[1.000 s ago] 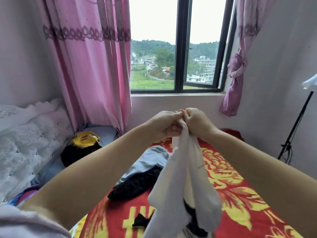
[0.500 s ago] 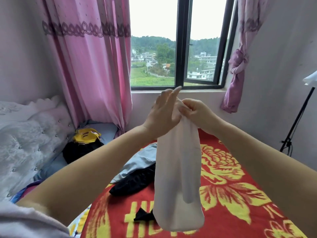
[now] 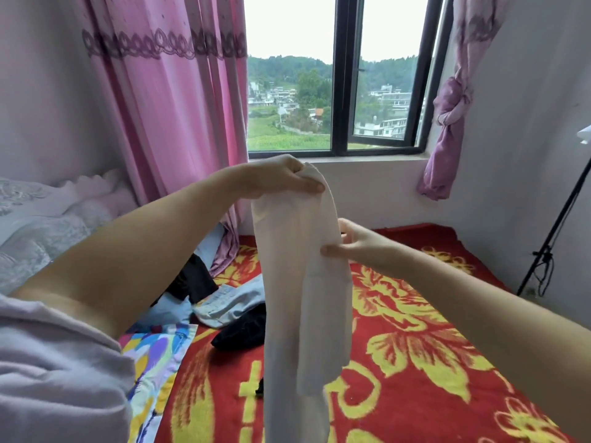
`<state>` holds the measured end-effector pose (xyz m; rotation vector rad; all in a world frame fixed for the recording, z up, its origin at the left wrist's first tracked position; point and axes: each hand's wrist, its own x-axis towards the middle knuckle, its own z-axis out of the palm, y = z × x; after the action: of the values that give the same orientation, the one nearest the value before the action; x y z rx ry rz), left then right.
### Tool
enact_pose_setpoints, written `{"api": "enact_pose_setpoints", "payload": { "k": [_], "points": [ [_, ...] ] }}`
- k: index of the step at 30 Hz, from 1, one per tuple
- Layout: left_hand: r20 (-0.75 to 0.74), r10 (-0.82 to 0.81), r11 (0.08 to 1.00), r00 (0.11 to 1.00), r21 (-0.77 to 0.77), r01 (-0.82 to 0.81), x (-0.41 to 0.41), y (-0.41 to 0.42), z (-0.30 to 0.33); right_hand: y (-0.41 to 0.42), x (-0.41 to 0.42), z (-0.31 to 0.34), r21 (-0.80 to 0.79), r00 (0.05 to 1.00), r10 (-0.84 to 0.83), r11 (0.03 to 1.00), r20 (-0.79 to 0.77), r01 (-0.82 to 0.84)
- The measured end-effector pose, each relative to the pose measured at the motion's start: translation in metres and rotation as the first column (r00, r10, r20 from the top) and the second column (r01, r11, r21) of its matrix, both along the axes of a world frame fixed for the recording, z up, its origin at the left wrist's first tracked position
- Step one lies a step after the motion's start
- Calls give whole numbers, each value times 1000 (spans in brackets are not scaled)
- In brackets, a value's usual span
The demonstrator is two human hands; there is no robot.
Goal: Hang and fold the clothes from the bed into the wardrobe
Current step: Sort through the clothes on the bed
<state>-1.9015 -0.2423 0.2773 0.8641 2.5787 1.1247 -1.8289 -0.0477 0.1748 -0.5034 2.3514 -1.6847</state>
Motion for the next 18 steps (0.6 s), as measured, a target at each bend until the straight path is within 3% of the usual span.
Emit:
{"api": "enact_pose_setpoints", "payload": {
  "k": [4,7,10,15,18],
  "points": [
    [144,-16,1000,989,22,13,1,-9,6,-13,8,-40,56,994,99,993,44,-102],
    [182,7,999,983,-38,0,-1,-16,10,-14,9,-62,184,972,146,966,183,-180],
    [180,66,995,981,-82,-52,-3,-30,15,2,3,-69,197,951,166,955,262,-221],
    [182,109,994,977,-36,-105,-4,-46,20,12,-4,-80,151,990,22,988,139,-43],
    [174,116,993,978,-18,-115,-3,-43,24,-5,4,-80,98,994,68,992,83,-76]
  ]
}}
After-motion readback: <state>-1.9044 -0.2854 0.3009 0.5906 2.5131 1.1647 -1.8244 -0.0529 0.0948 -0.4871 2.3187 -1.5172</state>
